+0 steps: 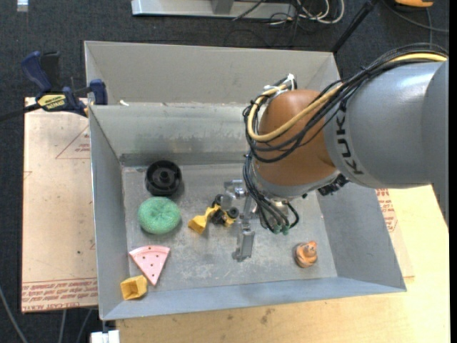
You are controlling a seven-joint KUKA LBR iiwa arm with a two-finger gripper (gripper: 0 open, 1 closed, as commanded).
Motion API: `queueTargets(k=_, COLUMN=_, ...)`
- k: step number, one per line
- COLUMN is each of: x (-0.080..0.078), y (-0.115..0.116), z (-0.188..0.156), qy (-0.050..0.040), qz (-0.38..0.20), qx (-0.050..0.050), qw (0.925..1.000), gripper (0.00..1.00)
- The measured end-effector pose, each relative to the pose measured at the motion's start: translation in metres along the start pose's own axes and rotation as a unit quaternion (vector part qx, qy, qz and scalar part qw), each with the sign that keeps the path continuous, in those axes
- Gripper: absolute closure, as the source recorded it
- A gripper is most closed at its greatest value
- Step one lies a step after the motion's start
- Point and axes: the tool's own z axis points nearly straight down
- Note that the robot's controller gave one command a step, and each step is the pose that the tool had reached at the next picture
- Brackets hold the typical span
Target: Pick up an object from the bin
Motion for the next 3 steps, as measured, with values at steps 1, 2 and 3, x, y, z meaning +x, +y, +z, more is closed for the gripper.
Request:
queueTargets(k=1, x=-0.001, y=0.0, z=-0.004, qy=-0.0033, qz=0.001, qx=0.0, qw=1.0, gripper=0.0)
queueTargets(k=2, x=-0.013, y=0.002, z=0.012, qy=-0.0061, qz=0.029, qx=-0.001, qw=0.9996, gripper=0.0)
queueTargets(k=3, x=-0.037, y=0.01, z=0.056, qy=-0.006, qz=0.074, qx=-0.001, qw=0.9972, gripper=0.0)
